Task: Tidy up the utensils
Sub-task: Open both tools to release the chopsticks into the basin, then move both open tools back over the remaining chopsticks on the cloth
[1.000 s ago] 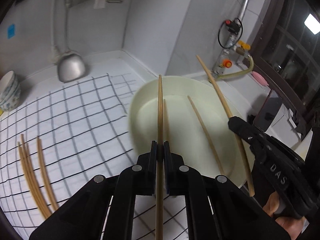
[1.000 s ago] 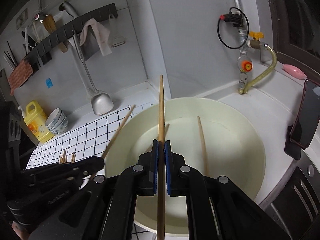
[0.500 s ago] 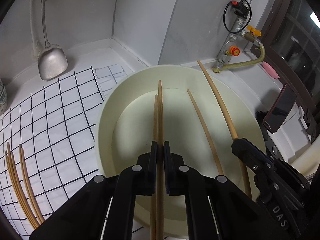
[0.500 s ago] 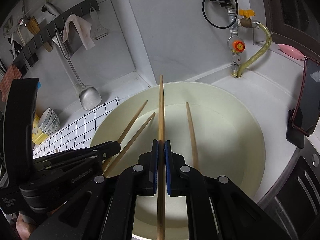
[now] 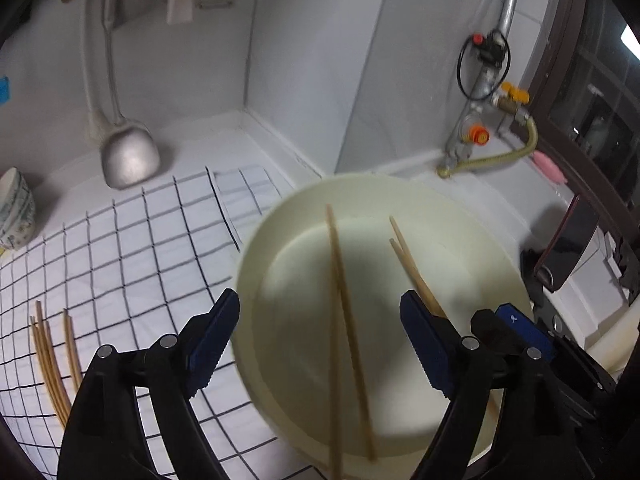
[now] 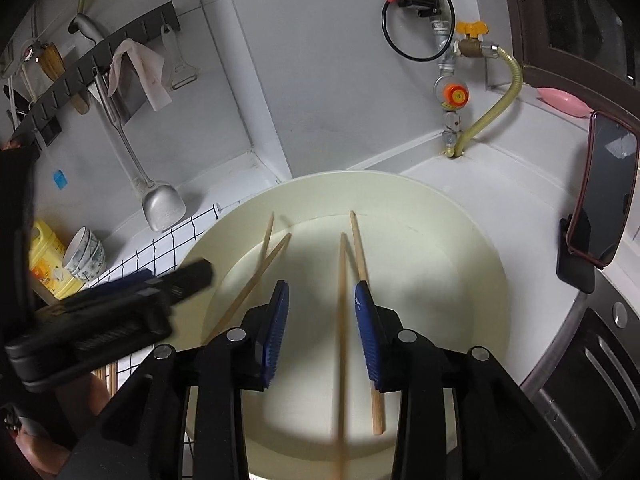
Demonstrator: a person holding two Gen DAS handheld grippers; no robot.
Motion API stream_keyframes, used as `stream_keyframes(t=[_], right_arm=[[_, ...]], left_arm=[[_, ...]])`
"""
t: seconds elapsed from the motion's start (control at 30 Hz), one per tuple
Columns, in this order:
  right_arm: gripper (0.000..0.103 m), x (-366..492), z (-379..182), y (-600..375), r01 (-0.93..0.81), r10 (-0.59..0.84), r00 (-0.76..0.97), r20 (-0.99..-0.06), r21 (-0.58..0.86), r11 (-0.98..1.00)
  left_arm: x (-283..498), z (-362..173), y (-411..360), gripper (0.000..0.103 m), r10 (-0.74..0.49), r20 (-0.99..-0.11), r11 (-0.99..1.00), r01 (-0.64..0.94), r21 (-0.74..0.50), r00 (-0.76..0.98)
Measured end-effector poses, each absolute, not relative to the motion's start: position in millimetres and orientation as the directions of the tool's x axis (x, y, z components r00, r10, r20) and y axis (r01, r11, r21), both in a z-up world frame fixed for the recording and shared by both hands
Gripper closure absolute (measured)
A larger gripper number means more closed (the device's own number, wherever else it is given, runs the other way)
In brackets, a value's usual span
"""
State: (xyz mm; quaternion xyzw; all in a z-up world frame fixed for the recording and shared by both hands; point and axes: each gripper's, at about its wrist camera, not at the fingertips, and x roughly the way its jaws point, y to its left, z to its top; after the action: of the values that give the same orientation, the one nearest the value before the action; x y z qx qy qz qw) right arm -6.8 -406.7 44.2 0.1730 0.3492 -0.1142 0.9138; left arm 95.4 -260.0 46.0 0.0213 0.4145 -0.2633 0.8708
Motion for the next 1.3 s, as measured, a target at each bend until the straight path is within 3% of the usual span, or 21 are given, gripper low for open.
stream_keyframes(t=[0.2, 0.43, 0.93, 1.3], right_arm=[[0.07, -10, 52, -404, 0.336, -0.11, 0.737, -0.666, 0.22, 0.916], [0.063, -7, 58, -382, 0.287, -0.091, 0.743, -0.663, 0.193, 0.938], [0.056, 9, 58, -310, 0.106, 0.015, 0.746, -0.666, 0.14, 0.984], [0.043, 10, 53, -254, -0.039, 0.103, 0.744, -0.66, 0.111, 0.993]], left_arm=[[93, 53, -230, 0.018, -0.407, -0.742, 0.885, 0.432, -0.174, 0.533], [82, 57, -174, 0.013, -0.371, -0.727, 0.917, 0.353, -0.188, 0.577], [62, 45, -67, 0.013, -0.213, -0.723, 0.976, 0.183, -0.122, 0.657], [50, 22, -21, 0.009, -0.116, -0.734, 0.993, 0.101, -0.065, 0.669]])
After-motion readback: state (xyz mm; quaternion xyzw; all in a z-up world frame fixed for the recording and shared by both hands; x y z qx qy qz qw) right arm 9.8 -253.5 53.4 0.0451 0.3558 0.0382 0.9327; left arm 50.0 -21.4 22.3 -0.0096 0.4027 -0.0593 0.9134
